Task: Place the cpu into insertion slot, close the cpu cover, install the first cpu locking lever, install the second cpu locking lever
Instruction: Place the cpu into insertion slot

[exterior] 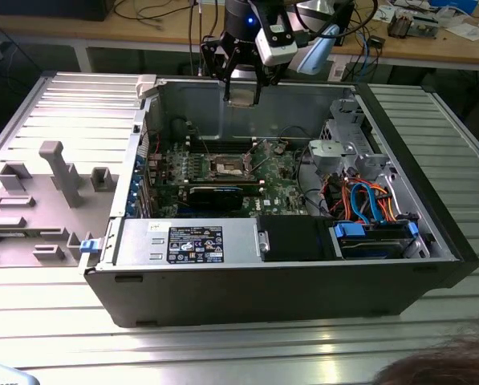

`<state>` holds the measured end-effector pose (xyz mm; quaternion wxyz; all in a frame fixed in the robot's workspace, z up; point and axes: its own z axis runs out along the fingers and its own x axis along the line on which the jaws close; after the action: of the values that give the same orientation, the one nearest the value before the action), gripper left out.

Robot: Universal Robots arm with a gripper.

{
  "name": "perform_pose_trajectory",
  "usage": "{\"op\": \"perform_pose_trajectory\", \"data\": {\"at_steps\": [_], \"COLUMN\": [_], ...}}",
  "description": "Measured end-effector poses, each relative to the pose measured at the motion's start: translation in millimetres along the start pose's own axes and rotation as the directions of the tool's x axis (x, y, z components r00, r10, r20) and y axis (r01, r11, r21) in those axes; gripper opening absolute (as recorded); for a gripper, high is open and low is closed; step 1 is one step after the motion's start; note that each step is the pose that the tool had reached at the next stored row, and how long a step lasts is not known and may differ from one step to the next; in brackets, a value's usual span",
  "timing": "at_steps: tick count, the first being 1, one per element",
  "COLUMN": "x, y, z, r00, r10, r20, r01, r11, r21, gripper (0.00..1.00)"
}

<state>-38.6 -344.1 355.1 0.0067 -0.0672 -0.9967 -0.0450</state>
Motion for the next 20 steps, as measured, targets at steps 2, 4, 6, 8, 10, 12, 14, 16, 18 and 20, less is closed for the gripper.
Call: {"op": "perform_pose_trajectory", "data": {"at_steps": [2,4,6,8,10,12,14,16,18,20], "x": [0.0,0.0,0.2,0.4,0.5,0.7,0.8,1.0,1.5,1.7], "y": [0.0,0.0,0.0,-0.1,-0.1,-0.1,-0.1,-0.1,-0.2,-0.2], "z": [0.1,0.1,0.1,0.2,0.2,0.2,0.2,0.2,0.2,0.2], "r00": [1.0000,1.0000,1.0000,1.0000,1.0000,1.0000,1.0000,1.0000,1.0000,0.9999], "r10": [0.002,0.003,0.004,0.005,0.006,0.007,0.008,0.008,0.009,0.010], "r20": [0.0002,0.0002,0.0004,0.0005,0.0006,0.0006,0.0007,0.0008,0.0009,0.0009], "r01": [-0.002,-0.003,-0.004,-0.005,-0.006,-0.007,-0.008,-0.008,-0.009,-0.010], "r11": [1.0000,1.0000,1.0000,1.0000,1.0000,1.0000,1.0000,1.0000,1.0000,0.9999], "r21": [-0.0001,-0.0001,-0.0001,-0.0003,-0.0002,-0.0002,-0.0002,-0.0003,-0.0003,-0.0003], "gripper": [0.54,0.54,0.54,0.54,0.54,0.54,0.54,0.54,0.54,0.54]}}
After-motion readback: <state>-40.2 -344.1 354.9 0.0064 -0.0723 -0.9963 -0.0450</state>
